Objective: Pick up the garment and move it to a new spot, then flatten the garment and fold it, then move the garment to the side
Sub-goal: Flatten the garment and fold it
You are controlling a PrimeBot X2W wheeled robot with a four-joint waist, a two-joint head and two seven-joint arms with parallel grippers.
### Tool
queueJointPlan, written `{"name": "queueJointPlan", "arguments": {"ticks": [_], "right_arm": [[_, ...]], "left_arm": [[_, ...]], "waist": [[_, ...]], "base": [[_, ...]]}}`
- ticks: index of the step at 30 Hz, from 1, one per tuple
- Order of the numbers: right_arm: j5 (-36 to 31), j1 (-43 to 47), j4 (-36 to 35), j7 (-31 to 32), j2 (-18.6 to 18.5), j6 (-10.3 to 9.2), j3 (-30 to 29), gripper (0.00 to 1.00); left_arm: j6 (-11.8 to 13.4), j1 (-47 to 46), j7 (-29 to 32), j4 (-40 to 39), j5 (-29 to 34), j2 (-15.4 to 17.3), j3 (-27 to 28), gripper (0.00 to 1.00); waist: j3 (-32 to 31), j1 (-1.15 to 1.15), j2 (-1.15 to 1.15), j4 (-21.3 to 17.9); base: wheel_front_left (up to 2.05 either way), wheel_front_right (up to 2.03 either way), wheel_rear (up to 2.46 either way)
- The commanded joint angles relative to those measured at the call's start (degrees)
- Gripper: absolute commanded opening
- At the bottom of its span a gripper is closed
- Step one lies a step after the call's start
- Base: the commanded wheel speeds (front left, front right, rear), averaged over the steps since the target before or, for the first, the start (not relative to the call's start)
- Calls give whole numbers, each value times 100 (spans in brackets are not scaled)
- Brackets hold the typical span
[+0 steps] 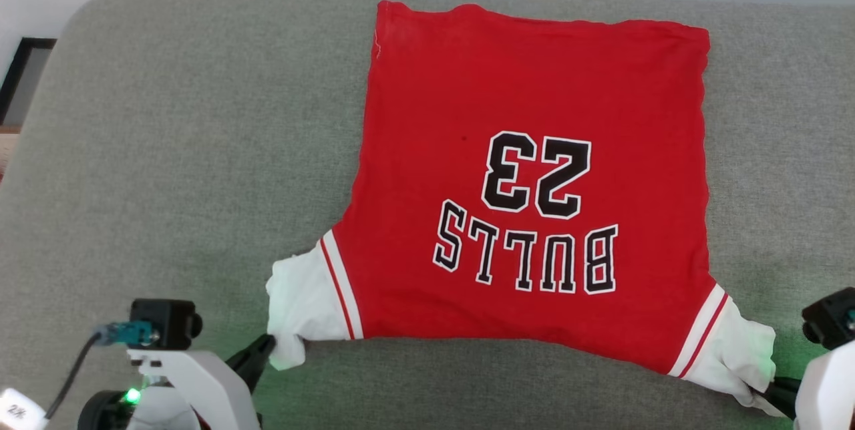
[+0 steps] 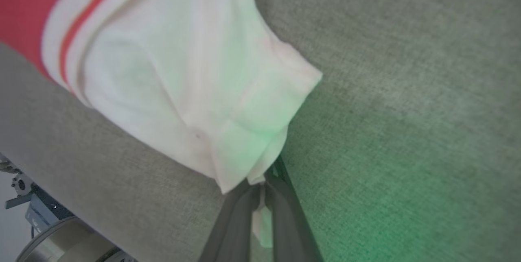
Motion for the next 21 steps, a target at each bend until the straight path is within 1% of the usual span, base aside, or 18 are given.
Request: {"name": "queueJointPlan", "arguments": {"ticks": [1, 2, 6, 9, 11, 14, 17, 18, 21], "right_arm": [[-116, -117, 271, -69, 157, -55, 166, 100], [-127, -164, 307, -89, 180, -59, 204, 100], [-98, -243, 298, 3, 41, -74, 214, 100], [84, -241, -76, 100, -123, -72, 3, 100], [292, -223, -417, 213, -211, -52, -236, 100], [417, -326, -909, 347, -322, -29, -646, 100], [300, -682, -1164, 357, -288, -29, -1066, 100], [224, -839, -1212, 356, -262, -29, -1117, 100], [-61, -1548, -1014, 138, -85, -29, -1266, 100]], "left_arm": [[-52, -57, -49, 54, 42, -61, -22, 0], [-86, -73, -62, 81, 39, -98, -34, 0], [-117, -86, -154, 182, 78, -195, -83, 0], [-102, -34, -227, 195, 108, -228, -102, 0], [-121, -28, -246, 168, 138, -265, -138, 0], [-126, -62, -260, 133, 190, -283, -191, 0], [-115, -152, -268, 79, 249, -352, -243, 0], [-118, -179, -263, 56, 282, -374, -265, 0], [-144, -320, -259, 3, 355, -461, -327, 0]], "waist": [[21, 0, 0, 9], [26, 0, 0, 6], [23, 0, 0, -8], [22, 0, 0, -13], [39, 0, 0, 5], [96, 0, 0, 56], [191, 0, 0, 140], [229, 0, 0, 181], [381, 0, 0, 310]], "base": [[0, 0, 0], [0, 0, 0], [0, 0, 0], [0, 0, 0], [0, 0, 0], [0, 0, 0], [0, 0, 0], [0, 0, 0], [0, 0, 0]]}}
